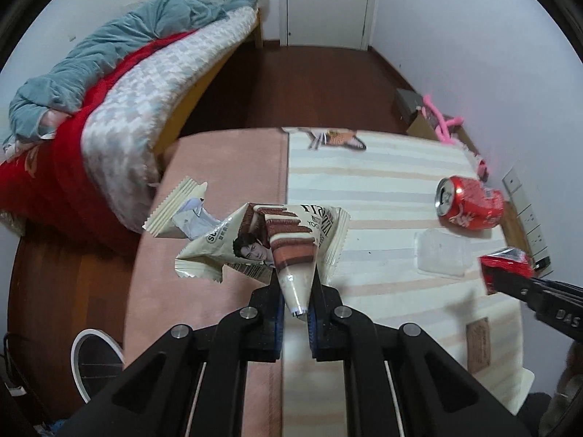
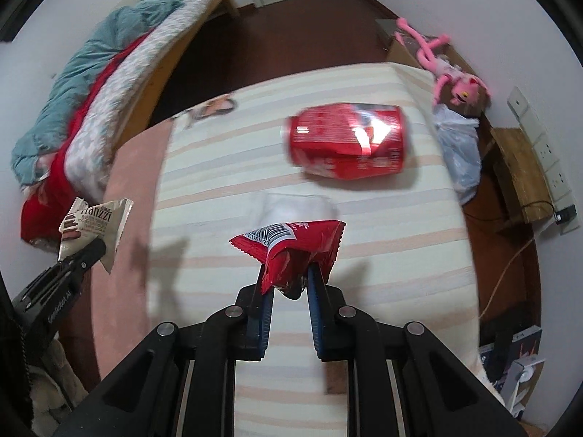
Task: Collect trash
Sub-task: 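Carry both wrappers to the white bin and open both tools to drop them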
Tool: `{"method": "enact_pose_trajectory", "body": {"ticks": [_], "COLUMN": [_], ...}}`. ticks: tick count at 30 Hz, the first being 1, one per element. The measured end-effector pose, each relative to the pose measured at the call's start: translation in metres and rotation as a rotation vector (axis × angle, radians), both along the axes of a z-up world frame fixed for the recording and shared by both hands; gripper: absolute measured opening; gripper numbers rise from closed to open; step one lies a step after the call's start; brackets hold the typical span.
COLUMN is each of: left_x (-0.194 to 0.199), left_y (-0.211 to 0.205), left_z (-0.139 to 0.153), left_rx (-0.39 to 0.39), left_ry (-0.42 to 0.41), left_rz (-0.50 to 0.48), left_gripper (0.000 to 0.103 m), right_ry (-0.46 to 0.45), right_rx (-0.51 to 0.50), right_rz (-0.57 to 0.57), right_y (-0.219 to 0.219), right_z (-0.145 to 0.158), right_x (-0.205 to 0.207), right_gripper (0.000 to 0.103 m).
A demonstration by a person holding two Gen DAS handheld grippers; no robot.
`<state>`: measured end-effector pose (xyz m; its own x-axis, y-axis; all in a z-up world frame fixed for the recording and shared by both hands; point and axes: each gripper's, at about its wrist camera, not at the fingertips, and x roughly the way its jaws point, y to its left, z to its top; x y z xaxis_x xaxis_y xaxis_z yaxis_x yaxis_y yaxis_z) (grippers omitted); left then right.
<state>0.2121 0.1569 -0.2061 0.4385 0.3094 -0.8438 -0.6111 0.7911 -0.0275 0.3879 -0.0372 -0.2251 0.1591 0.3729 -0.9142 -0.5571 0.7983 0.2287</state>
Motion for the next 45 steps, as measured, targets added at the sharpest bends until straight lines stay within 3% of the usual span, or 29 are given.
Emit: {"method": "enact_pose_trajectory", "body": {"ticks": [12,17,20,25,31,37,42,45], "left_x": [-0.138,-0.219,-0.268,-0.344,-0.404,-0.434,-0.441,-0.438], "left_y": [0.034,0.069,0.093,0.132,0.184,0.229,0.255,0.262], "left_z": [0.101,0.116,0.111,0.077,-0.012,-0.109,-0.167,-0.187], "left_rx": [0.096,0.134,0.112,0.020,-0.248,-0.484,-0.596,-0.630], "left_ry": [-0.138,-0.128,-0.120,-0.088,-0.019,0.028,0.056,0.069], "left_rz": [0.101,0.216,0.306,0.444,0.538,0.624,0.658,0.655], "left_gripper": [0.007,0.007,0.007,0.007,0.008,0.008,0.008,0.009], "right_ry": [-0.057,-0.063,-0.050,0.015,0.099,0.203,0.243,0.255], "right_rx": [0.159,0.221,0.241,0.220,0.105,-0.055,-0.164,-0.220], "right_rz": [0.217,0.344,0.426,0.563,0.697,0.760,0.779,0.794], "right_y": [0.079,0.129,0.165,0.228,0.301,0.356,0.390,0.403], "right_z": [0.088,0.117,0.122,0.099,0.030,-0.066,-0.128,-0.157], "right_x": [-0.110,-0.175,-0.219,-0.298,-0.383,-0.428,-0.441,-0.452], "right_gripper": [0.018,0.018,0.018,0.018,0.018,0.018,0.018,0.018]}}
